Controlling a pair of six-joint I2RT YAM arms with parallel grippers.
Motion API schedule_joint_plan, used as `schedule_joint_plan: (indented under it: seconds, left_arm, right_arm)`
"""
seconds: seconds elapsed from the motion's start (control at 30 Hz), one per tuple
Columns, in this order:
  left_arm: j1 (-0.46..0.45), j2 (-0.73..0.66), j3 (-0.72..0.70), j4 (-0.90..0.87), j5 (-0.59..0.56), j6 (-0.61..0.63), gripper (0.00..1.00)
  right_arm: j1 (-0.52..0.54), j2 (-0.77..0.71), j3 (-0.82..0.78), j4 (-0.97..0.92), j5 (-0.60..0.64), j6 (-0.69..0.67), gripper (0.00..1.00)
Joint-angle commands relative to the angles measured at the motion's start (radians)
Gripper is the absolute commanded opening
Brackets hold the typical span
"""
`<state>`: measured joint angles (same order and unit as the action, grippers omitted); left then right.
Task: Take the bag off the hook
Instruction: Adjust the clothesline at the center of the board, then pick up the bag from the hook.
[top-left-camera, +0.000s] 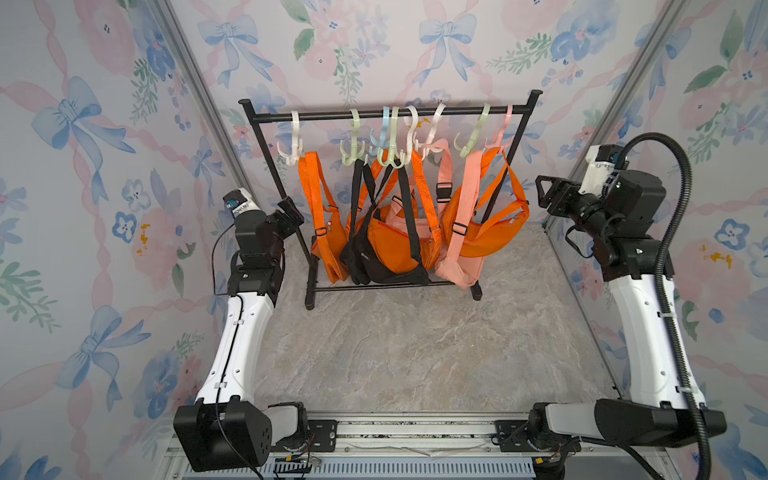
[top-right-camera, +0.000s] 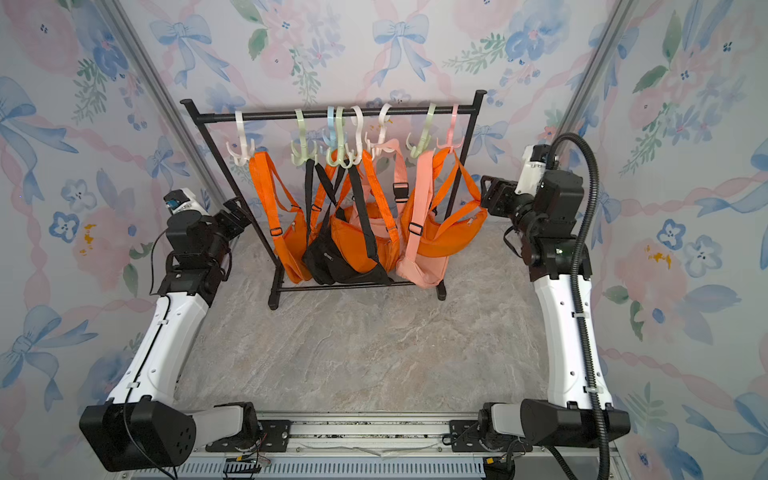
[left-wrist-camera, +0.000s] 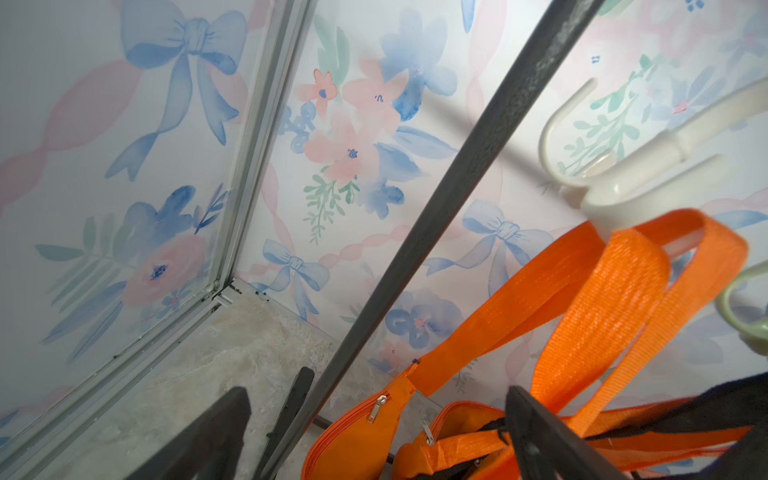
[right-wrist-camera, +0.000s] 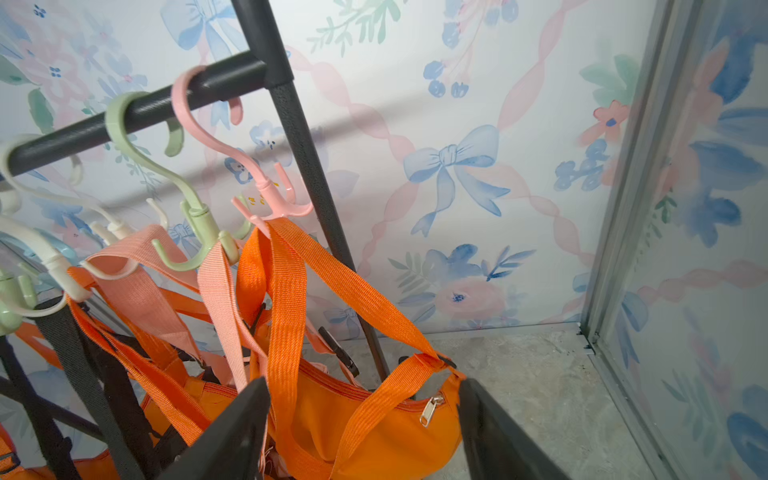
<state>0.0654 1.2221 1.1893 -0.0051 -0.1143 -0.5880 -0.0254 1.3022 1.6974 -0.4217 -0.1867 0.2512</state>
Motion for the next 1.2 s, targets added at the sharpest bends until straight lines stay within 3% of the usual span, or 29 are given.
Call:
schedule_joint_plan:
  seconds: [0.0, 0.17, 0.33, 0.5, 0.7, 0.77, 0.8, 0.87, 1.0, 1.07, 1.17]
  left_arm:
    - [-0.007, -0.049, -0.066, 0.01, 0.094, -0.014, 0.96]
    - [-0.038, -0.055, -0.105, 0.097, 0.306, 0.006, 0.93]
    - [-0.07, 0.018, -0.05, 0.1, 0.366, 0.032, 0.95]
    - [-0.084, 0.1, 0.024, 0.071, 0.331, 0.042, 0.89]
    - [-0.092, 0.159, 0.111, 0.0, 0.219, 0.059, 0.95]
    - [-0.096, 0.177, 0.137, -0.009, 0.212, 0.064, 0.92]
    - [-0.096, 0.187, 0.152, -0.014, 0.223, 0.064, 0.82]
    - [-0.1, 0.199, 0.177, -0.029, 0.244, 0.058, 0.5]
    - [-0.105, 0.19, 0.208, -0.082, 0.243, 0.068, 0.14]
    - [-0.102, 0.169, 0.222, -0.12, 0.23, 0.078, 0.01]
    - [-0.098, 0.106, 0.212, -0.141, 0.206, 0.086, 0.0]
  right_arm:
    - [0.022, -0.069, -0.07, 0.028, 0.014, 0.032, 0.62]
    - [0.235, -0.109, -0.076, -0.039, 0.025, -0.073, 0.55]
    - [0.457, -0.08, -0.085, -0.06, 0.023, -0.14, 0.55]
    - [0.544, -0.034, -0.08, -0.057, -0.007, -0.14, 0.51]
    - [0.612, 0.029, -0.058, -0.057, -0.056, -0.149, 0.4]
    - [0.633, 0.053, -0.051, -0.048, -0.065, -0.153, 0.38]
    - [0.644, 0.067, -0.05, -0.037, -0.071, -0.15, 0.38]
    - [0.663, 0.099, -0.039, -0.018, -0.086, -0.149, 0.38]
    - [0.7, 0.183, 0.016, 0.009, -0.109, -0.161, 0.38]
    - [0.719, 0.225, 0.042, 0.041, -0.111, -0.168, 0.39]
    - [0.745, 0.301, 0.084, 0.117, -0.122, -0.183, 0.4]
